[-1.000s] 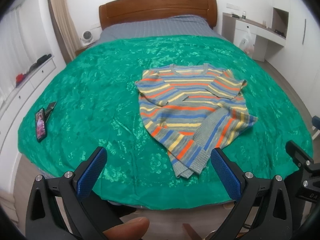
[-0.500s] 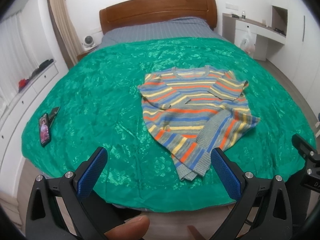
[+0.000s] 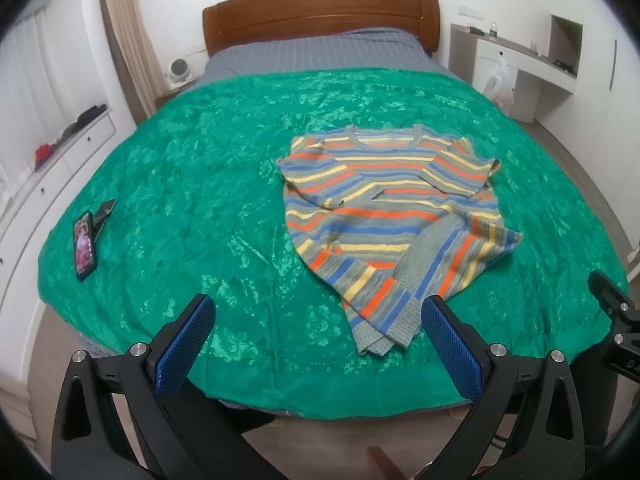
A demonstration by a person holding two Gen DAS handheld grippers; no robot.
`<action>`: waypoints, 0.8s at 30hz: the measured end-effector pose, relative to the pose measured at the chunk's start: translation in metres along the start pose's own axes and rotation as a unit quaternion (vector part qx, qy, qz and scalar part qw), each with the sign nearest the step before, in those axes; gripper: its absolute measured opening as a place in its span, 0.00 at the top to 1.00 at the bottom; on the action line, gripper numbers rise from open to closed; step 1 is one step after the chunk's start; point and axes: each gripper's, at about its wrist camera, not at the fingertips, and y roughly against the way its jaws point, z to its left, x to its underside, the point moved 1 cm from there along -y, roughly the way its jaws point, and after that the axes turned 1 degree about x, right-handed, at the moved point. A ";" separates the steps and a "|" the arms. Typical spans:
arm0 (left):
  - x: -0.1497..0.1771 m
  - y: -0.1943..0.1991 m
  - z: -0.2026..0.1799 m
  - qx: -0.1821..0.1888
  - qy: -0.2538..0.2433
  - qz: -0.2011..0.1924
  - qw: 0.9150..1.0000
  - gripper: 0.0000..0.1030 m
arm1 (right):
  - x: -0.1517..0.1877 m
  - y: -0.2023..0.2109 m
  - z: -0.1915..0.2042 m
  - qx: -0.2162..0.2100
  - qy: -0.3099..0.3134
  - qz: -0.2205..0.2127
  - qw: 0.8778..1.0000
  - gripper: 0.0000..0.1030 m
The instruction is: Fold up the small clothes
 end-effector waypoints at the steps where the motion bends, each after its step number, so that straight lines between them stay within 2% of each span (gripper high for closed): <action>1: 0.000 -0.002 0.001 0.002 0.002 0.003 1.000 0.00 | 0.000 0.000 0.000 0.000 0.000 0.000 1.000 0.00; 8: 0.003 -0.014 0.023 0.027 0.024 0.029 0.999 0.00 | 0.001 -0.004 -0.003 0.002 -0.004 0.002 1.000 0.00; 15: 0.001 -0.003 0.019 0.036 0.029 0.016 0.999 0.00 | 0.001 -0.004 -0.003 -0.004 -0.003 -0.001 1.000 0.00; 24: -0.004 0.003 0.009 0.026 0.011 0.005 1.000 0.00 | 0.000 -0.002 -0.002 -0.009 -0.009 0.000 1.000 0.00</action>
